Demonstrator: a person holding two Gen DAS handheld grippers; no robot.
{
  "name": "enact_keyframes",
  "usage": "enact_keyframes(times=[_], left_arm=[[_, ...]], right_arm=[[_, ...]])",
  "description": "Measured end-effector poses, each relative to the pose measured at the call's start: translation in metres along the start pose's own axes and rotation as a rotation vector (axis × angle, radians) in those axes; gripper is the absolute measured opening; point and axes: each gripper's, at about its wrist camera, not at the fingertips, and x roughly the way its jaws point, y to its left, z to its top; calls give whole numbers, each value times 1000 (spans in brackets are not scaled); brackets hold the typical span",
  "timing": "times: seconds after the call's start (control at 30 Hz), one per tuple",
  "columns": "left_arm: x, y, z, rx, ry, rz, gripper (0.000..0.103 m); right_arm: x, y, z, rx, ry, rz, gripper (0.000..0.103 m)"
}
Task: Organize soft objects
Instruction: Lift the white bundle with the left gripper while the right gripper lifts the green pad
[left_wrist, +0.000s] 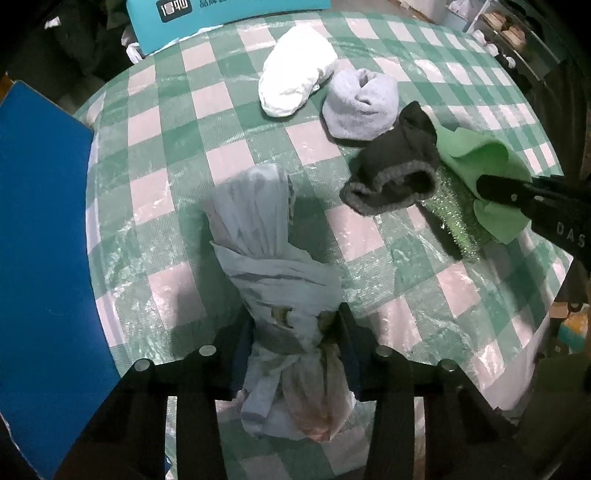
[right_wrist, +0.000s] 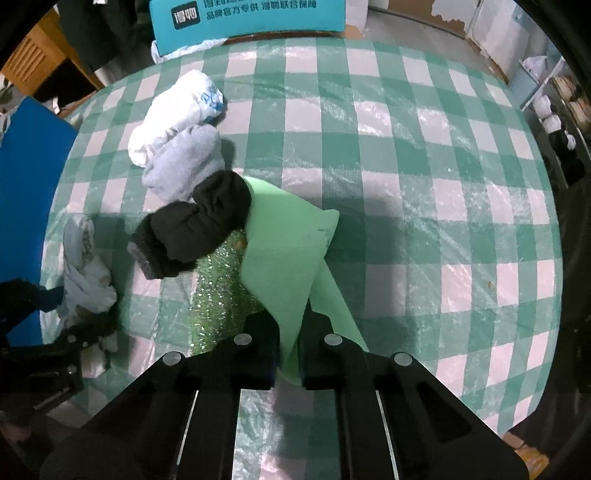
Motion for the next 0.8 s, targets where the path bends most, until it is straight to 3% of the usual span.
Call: enact_keyframes(times=[0.5, 0.8], left_arm=[[-42, 7, 2, 3, -118, 30, 38], [-77, 7, -14, 1, -190, 47, 38]], right_arm=[[-53, 11, 2, -7, -115, 14, 5], [-82, 24, 4, -19, -174, 28, 5]])
